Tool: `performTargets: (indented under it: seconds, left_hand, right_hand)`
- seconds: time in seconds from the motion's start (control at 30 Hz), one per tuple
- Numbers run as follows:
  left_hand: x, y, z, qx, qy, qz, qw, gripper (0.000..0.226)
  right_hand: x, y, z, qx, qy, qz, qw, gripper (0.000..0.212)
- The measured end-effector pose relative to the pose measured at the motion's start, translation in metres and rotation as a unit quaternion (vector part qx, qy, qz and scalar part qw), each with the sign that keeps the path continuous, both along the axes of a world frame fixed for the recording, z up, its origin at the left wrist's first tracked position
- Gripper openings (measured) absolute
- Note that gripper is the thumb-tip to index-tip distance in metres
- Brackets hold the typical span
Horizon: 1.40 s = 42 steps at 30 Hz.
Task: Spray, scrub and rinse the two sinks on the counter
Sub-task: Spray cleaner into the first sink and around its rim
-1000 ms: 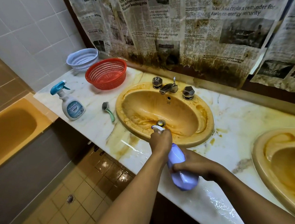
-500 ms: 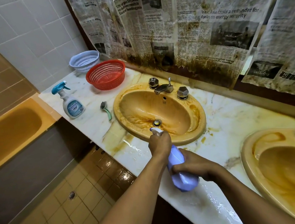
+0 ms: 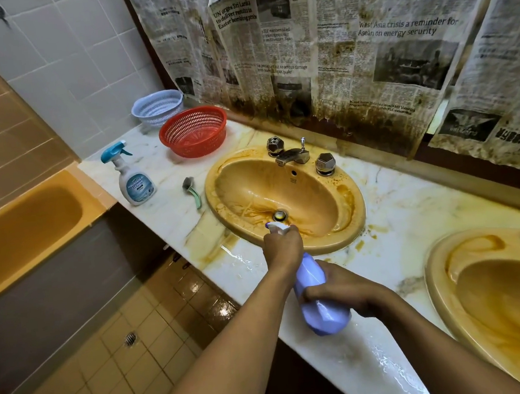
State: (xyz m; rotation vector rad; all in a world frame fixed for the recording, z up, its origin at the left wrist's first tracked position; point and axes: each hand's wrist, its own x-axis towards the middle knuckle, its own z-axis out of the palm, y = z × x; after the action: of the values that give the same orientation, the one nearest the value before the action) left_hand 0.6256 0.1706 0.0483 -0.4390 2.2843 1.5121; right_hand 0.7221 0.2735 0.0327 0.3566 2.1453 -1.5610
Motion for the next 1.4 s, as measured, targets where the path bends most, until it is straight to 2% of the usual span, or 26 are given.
performTargets:
  seconds: [0.23,0.47,0.67,0.87,1.07,1.27,1.4]
  left_hand:
    - [-0.006,-0.004,0.004,-0.092,0.022,-0.002,0.996,0.052]
    - [-0.008,-0.005,0.001,-0.017,0.026,-0.008,0.999,0.048]
    - [-0.008,-0.009,0.004,-0.052,0.013,0.013,0.998,0.041]
    - [-0.009,-0.006,-0.002,0.029,0.007,0.008,1.000,0.044]
    - [-0.010,-0.002,0.004,-0.056,0.020,0.016,0.998,0.035]
    - [-0.012,0.002,-0.005,0.041,0.002,0.024,0.999,0.039]
    - [-0.013,0.004,-0.007,0.017,0.011,0.040,0.999,0.037]
  right_hand:
    - [-0.002,-0.008,0.003,-0.002,0.008,0.013,1.000,0.064]
    - [-0.003,-0.007,0.002,-0.008,0.005,0.001,1.000,0.061]
    - [-0.003,-0.013,0.003,0.001,0.010,0.007,1.000,0.062]
    - [-0.005,-0.005,0.001,-0.012,0.011,0.003,1.000,0.061]
    - [-0.007,-0.002,-0.002,0.004,0.012,0.011,1.000,0.053]
    - [-0.011,0.003,-0.002,0.003,0.012,0.007,1.000,0.063]
    - [-0.012,0.006,-0.008,0.024,0.003,0.006,1.000,0.065]
